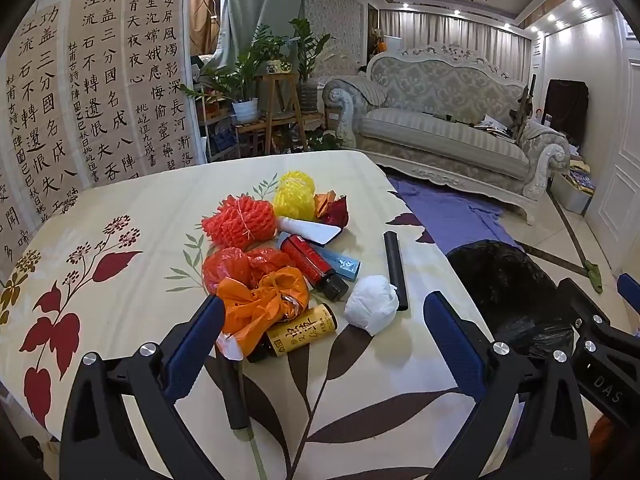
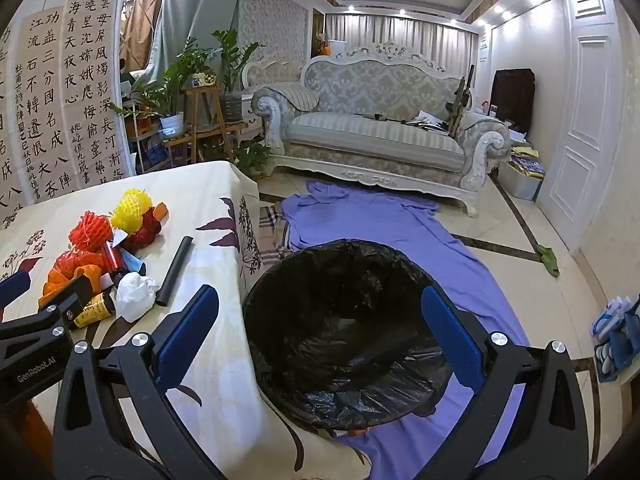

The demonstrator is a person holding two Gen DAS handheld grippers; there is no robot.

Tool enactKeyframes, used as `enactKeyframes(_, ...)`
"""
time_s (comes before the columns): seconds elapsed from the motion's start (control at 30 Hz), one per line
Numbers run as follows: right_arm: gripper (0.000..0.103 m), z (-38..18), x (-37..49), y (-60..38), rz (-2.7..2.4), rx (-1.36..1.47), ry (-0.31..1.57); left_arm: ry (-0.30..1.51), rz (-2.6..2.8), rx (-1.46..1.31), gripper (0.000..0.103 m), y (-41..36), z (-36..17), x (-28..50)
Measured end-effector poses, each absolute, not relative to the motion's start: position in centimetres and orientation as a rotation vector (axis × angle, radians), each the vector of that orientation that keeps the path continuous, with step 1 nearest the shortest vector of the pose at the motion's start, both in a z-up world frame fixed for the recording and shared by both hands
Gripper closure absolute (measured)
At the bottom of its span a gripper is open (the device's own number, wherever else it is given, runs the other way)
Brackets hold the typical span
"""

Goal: Collect trash

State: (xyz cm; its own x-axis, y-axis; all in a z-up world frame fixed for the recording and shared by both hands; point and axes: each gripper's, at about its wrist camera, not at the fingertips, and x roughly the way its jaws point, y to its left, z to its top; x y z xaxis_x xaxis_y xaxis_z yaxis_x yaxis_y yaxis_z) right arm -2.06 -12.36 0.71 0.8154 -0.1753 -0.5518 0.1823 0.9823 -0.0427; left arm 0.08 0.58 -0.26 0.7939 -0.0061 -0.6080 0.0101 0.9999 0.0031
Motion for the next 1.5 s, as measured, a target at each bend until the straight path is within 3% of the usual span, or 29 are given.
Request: enactKeyframes(1.5, 0.004, 0.4, -2.07, -12.63, -0.202, 0.032, 0.601, 0.654, -0.019, 0.003, 0.006, -0.01, 0.01, 0.07)
